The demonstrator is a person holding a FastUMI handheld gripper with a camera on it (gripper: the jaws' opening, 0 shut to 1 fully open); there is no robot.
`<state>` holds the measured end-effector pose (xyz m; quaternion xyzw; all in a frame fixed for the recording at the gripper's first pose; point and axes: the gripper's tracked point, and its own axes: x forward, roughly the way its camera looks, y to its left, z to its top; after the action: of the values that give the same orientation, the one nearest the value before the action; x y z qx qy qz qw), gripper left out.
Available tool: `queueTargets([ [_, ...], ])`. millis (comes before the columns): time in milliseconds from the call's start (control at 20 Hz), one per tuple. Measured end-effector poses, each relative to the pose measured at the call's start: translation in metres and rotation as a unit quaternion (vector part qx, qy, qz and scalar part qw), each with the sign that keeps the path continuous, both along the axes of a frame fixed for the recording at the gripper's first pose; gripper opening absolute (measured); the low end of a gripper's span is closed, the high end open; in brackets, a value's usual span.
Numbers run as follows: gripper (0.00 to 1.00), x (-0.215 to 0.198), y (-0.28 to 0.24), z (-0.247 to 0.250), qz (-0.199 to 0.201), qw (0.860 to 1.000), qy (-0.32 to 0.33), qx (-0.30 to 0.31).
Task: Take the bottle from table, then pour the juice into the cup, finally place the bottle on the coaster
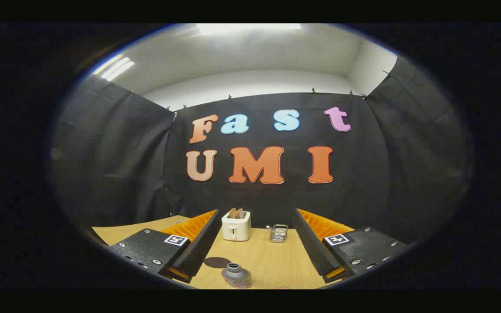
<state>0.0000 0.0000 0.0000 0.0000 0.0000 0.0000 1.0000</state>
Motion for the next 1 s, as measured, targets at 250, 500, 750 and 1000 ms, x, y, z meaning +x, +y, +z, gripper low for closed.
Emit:
queueTargets([
  [250, 0.98, -0.003, -0.002, -0.006, -0.001, 1.0, 0.007, -0.001],
  [500, 0.98, -0.005, 0.003, -0.003, 0.006, 1.0, 0.001, 0.007],
  [750, 0.98, -0.008, 0.007, -0.006, 0.019, 1.0, 0.006, 0.015],
  [1000, 0.98, -0.011, 0.011, -0.021, 0.025, 0.999, 0.016, 0.017],
])
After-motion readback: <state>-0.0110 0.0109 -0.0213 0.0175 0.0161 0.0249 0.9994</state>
